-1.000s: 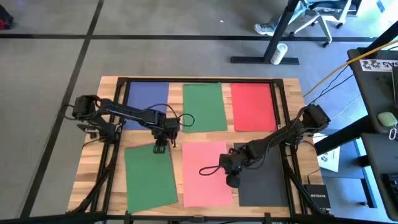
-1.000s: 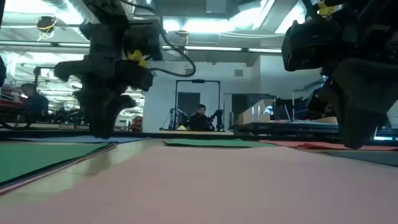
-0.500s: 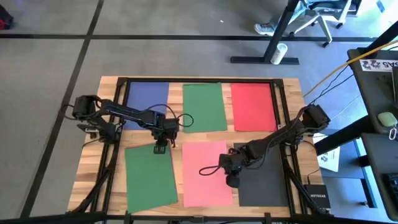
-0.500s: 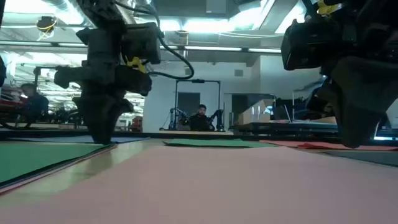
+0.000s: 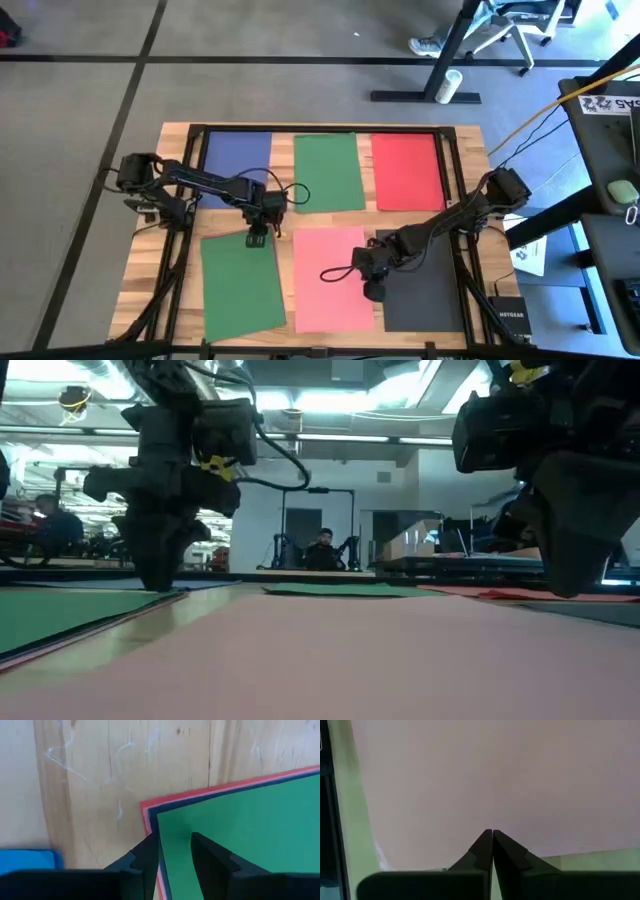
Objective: Organize paper
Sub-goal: Stack the green paper on top of the other green paper
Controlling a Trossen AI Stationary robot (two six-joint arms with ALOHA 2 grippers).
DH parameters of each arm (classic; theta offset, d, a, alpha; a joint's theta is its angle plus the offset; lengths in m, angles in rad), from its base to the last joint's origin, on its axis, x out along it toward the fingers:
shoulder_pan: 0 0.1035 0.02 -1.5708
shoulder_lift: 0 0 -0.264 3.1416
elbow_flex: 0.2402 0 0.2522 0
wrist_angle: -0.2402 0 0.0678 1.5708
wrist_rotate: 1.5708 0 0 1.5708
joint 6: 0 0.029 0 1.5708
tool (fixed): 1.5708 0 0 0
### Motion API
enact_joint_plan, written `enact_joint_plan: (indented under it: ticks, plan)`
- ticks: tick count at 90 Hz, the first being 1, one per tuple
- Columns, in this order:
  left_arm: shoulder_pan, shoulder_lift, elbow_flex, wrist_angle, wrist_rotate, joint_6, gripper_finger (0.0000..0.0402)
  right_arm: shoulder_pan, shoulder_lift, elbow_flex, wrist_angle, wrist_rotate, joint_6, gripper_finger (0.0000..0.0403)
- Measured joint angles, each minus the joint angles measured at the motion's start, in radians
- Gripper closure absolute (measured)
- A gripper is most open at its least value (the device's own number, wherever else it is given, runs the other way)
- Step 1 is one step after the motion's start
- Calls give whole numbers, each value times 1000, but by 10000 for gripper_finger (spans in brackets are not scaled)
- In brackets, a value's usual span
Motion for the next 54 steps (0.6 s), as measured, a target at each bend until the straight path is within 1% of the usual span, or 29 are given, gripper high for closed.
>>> enact_joint_plan:
  ticks: [17,23,31,43,54]
  plan:
    - [0,0,-1,21,-2,13,305,0,0,0,0,0,-1,403]
    - [0,0,-2,29,-24,0,312,0,0,0,0,0,-1,403]
    - [4,0,-2,26,-37,-30,334,0,0,0,0,1,-2,403]
    - [7,0,-2,19,-38,-54,389,0,0,0,-1,15,-11,403]
    - [7,0,-2,19,-37,-59,400,0,0,0,0,14,-18,403]
